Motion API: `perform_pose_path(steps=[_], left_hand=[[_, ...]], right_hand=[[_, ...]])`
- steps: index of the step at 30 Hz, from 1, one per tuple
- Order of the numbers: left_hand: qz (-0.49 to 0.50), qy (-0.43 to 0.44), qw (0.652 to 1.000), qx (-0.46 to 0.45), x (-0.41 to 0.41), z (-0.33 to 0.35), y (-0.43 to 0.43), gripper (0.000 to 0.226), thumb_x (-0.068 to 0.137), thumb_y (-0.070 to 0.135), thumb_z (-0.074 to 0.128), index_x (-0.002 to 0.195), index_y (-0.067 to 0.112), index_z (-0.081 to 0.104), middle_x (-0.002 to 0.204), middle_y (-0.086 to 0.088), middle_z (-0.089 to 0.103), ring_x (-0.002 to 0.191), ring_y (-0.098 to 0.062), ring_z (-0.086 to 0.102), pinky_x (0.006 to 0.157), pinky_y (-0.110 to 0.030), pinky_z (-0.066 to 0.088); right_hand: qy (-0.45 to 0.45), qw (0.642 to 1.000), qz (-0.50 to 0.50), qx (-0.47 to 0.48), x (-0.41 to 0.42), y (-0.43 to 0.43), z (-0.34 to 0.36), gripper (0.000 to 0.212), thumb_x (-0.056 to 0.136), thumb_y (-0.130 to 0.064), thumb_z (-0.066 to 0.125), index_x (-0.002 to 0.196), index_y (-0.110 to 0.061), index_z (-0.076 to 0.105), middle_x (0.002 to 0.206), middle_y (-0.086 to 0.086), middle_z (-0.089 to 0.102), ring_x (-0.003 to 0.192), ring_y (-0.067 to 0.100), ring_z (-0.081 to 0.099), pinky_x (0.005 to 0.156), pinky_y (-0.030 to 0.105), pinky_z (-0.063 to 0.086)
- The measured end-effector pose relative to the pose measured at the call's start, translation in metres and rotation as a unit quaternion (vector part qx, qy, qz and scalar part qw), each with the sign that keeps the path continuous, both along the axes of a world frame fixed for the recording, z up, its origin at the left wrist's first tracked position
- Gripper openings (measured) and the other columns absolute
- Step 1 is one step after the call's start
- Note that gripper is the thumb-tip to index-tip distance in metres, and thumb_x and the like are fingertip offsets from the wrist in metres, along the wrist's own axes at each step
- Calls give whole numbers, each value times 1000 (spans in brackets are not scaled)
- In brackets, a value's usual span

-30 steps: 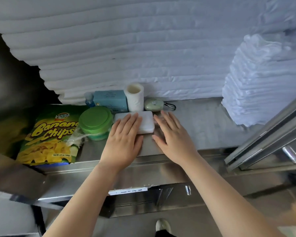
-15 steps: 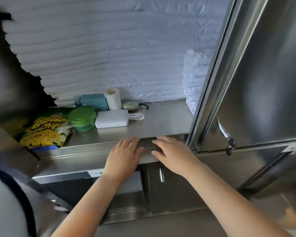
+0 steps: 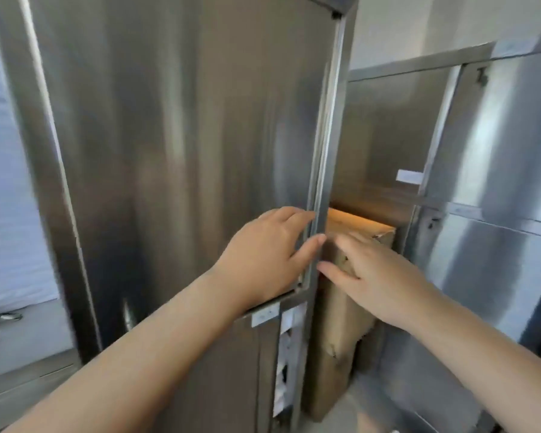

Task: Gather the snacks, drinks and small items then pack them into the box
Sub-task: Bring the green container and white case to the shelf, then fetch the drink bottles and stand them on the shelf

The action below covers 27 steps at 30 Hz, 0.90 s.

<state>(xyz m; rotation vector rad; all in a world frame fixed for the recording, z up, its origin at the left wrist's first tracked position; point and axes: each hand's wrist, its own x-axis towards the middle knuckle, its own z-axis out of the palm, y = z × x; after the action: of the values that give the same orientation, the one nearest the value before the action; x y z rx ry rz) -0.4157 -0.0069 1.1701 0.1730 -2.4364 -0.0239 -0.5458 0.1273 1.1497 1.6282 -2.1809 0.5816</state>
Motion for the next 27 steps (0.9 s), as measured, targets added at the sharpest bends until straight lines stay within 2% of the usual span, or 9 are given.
perform_pose_path(steps=[2, 6, 9, 12, 15, 19, 23, 25, 27], left_hand=[[-51, -10, 999, -3, -50, 27, 37, 51, 97, 49, 32, 139, 23, 41, 139, 4, 46, 127, -15, 42, 104, -30, 34], [-120, -30, 992, -28, -138, 62, 103, 51, 97, 50, 32, 139, 23, 40, 139, 3, 47, 126, -18, 44, 102, -35, 38], [-153, -38, 985, -69, -194, 73, 149, 54, 96, 52, 32, 142, 22, 37, 141, 2, 45, 127, -19, 42, 102, -33, 36], [-183, -44, 974, -127, -242, 75, 186, 57, 96, 54, 29, 142, 21, 34, 139, 2, 46, 126, -19, 43, 101, -36, 37], [-223, -50, 961, -155, -288, 74, 213, 58, 96, 54, 28, 144, 21, 30, 143, 1, 42, 129, -19, 39, 104, -35, 34], [-274, -37, 945, -174, -352, 73, 240, 60, 96, 55, 25, 147, 23, 22, 148, 5, 34, 135, -15, 31, 108, -31, 26], [-324, -52, 935, -135, -421, 54, 270, 62, 95, 57, 24, 149, 25, 17, 151, 9, 27, 137, -10, 26, 109, -25, 21], [-348, -62, 929, -113, -455, 38, 289, 62, 95, 57, 25, 149, 26, 17, 152, 10, 25, 137, -9, 25, 109, -23, 18], [-361, -78, 924, -97, -487, 23, 312, 62, 96, 55, 27, 150, 25, 16, 153, 8, 23, 138, -10, 24, 111, -24, 17]], right_hand=[[17, 998, -54, -20, -36, 49, 25, 54, 85, -60, 35, 133, -37, 40, 131, -17, 48, 116, 3, 45, 81, 25, 39], [32, 983, -170, -55, -100, 142, 57, 53, 90, -54, 42, 137, -30, 41, 136, -10, 49, 124, 12, 44, 96, 32, 40], [36, 964, -253, -79, -138, 203, 68, 53, 92, -52, 44, 137, -25, 41, 134, -6, 49, 123, 14, 43, 96, 32, 39], [36, 941, -328, -81, -171, 250, 72, 54, 93, -53, 43, 137, -23, 40, 127, -4, 51, 117, 14, 45, 86, 27, 37], [33, 927, -367, -75, -198, 284, 73, 54, 91, -57, 40, 133, -22, 45, 112, -8, 55, 104, 11, 49, 80, 25, 35], [38, 905, -420, -65, -227, 326, 74, 56, 90, -57, 38, 134, -22, 42, 136, -3, 49, 122, 16, 43, 97, 33, 39], [37, 880, -473, -23, -264, 368, 61, 54, 94, -56, 37, 139, -26, 36, 143, -7, 40, 127, 9, 36, 90, 16, 26], [26, 863, -504, 5, -280, 387, 50, 62, 94, -57, 35, 146, -25, 25, 149, -8, 32, 134, 9, 30, 98, 18, 25], [22, 849, -527, 30, -294, 408, 41, 64, 95, -57, 34, 148, -23, 22, 149, -6, 32, 134, 12, 30, 101, 22, 26]])
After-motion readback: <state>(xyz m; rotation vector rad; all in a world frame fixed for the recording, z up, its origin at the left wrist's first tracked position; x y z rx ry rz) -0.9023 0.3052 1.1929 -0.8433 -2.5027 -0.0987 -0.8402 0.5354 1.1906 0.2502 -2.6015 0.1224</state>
